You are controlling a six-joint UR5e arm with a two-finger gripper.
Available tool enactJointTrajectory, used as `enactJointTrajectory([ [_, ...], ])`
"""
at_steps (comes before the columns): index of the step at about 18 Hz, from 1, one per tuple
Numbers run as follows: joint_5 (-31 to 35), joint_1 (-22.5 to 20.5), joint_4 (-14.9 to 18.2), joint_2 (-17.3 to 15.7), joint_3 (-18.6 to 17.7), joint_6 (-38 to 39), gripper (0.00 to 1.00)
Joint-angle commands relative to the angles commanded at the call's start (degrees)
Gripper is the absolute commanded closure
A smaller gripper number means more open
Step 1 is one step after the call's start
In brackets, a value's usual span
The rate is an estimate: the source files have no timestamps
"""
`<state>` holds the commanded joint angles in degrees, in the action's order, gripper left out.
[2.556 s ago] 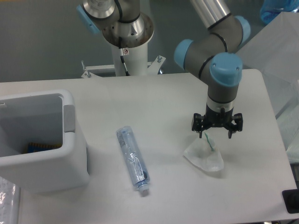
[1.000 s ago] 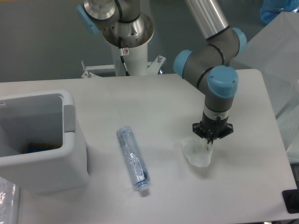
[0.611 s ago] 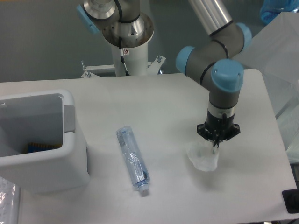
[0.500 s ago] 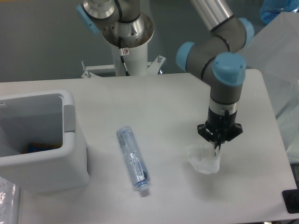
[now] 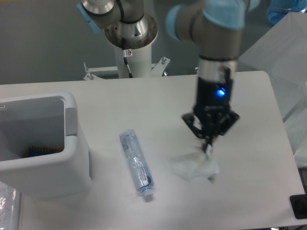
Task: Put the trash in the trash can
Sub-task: 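Lift the tissue and carry it over the white bin, then open the gripper to drop the tissue into the bin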
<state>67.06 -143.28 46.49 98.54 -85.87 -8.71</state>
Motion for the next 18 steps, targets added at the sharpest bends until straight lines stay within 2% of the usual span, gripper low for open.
enactJointTrajectory([
  [3, 0.2, 4.9, -0.3, -2.8, -0.4, -1.6, 0.92],
  [7, 0.3, 11.0, -0.4, -4.4, 0.3, -4.3, 0.92],
  [14, 0.4, 19.7, -0.2, -4.3, -1.1, -20.0, 0.92],
  [18, 0.4, 23.5, -0.1, -4.1, -2.8, -20.8, 0.92],
])
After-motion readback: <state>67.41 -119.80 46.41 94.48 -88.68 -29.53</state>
